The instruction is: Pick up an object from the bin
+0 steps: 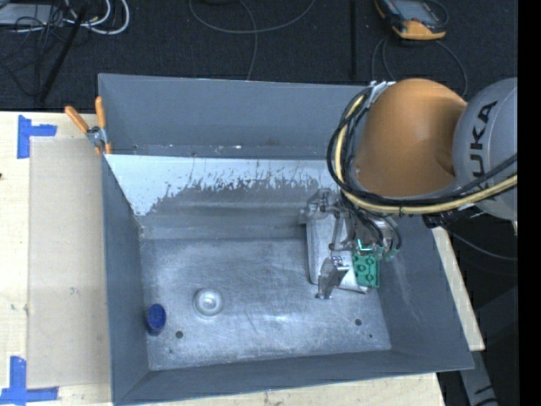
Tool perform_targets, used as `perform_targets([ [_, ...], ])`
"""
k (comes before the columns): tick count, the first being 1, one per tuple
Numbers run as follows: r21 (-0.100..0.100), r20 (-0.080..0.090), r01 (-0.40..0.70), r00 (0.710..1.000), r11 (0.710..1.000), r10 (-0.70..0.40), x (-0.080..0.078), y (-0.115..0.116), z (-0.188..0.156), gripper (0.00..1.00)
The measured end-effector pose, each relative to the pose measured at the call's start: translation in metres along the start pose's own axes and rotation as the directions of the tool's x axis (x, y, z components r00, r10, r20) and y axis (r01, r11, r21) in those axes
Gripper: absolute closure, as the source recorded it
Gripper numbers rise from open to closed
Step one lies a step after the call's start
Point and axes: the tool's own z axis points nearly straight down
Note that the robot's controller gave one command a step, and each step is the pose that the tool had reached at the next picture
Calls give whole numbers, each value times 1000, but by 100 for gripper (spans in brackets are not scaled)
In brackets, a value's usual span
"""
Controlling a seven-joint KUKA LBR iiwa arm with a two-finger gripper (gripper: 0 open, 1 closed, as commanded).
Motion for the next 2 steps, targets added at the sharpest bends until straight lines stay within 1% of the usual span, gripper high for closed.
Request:
perform_targets([
  [1,1,22,157,987,988,-157,-54,-101,129,0],
  [2,-3,5,-192,981,981,192,-30,-152,124,0],
])
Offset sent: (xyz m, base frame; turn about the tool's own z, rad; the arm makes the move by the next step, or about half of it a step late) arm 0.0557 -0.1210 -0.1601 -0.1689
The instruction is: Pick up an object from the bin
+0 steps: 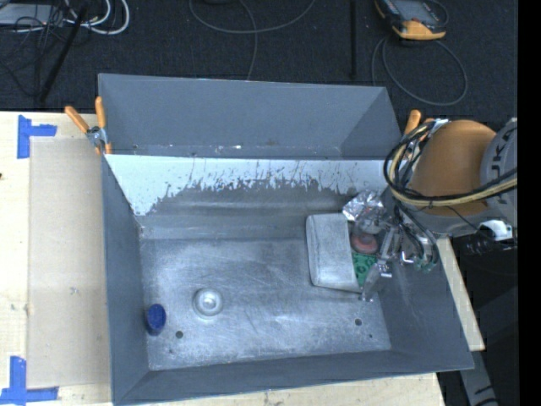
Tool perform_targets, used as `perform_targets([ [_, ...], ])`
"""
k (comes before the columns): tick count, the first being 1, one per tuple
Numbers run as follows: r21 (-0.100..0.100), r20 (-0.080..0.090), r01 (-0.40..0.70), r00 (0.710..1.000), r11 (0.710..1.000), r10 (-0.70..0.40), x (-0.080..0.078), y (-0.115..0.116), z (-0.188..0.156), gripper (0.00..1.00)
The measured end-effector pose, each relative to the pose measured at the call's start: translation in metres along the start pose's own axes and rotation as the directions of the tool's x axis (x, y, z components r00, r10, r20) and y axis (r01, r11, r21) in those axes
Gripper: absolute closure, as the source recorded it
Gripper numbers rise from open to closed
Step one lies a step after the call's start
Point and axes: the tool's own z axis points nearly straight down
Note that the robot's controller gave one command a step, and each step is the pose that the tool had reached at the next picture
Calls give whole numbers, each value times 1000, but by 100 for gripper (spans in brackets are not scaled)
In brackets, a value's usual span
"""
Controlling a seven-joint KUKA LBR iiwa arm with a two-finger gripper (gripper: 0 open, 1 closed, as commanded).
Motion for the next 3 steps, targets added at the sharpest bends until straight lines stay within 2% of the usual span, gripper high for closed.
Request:
perform_targets([
  [1,2,-6,-266,964,964,266,23,14,-9,0],
  [2,-7,7,-486,874,874,486,29,17,28,0],
  [3,0,1,-482,876,876,482,27,18,24,0],
])
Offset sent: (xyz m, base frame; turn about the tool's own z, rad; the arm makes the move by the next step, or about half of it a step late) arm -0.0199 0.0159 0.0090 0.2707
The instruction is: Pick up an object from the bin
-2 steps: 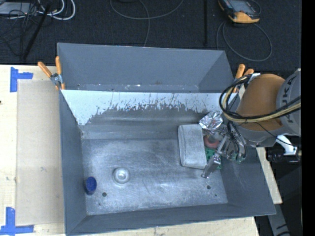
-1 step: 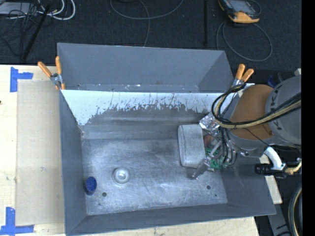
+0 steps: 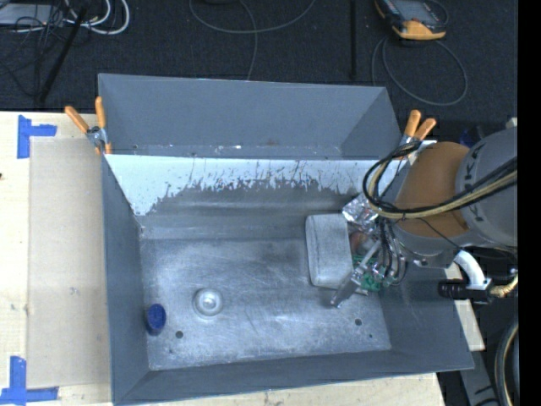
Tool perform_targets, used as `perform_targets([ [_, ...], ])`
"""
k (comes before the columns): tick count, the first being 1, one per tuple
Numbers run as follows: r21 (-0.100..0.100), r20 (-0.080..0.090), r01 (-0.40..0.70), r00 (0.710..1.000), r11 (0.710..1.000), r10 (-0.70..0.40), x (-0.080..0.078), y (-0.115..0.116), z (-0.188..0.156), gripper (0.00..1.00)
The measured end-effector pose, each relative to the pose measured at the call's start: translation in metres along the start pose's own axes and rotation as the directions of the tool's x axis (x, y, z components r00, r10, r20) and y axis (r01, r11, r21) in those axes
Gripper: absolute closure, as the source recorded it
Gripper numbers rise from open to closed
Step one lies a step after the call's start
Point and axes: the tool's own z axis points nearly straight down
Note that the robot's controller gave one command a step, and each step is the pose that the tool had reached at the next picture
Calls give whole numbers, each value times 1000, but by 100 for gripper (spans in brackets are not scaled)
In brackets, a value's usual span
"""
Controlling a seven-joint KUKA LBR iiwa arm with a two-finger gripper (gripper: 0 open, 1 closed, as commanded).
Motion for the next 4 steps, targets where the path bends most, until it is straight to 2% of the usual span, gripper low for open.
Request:
perform_targets([
  [1,1,1,2,1000,1000,-2,0,0,2,100],
  [2,2,-3,9,1000,1000,-9,0,2,-26,100],
  [3,4,-6,16,1000,1000,-16,1,3,-39,100],
  [4,2,1,21,1000,1000,-21,-1,4,-116,100],
])
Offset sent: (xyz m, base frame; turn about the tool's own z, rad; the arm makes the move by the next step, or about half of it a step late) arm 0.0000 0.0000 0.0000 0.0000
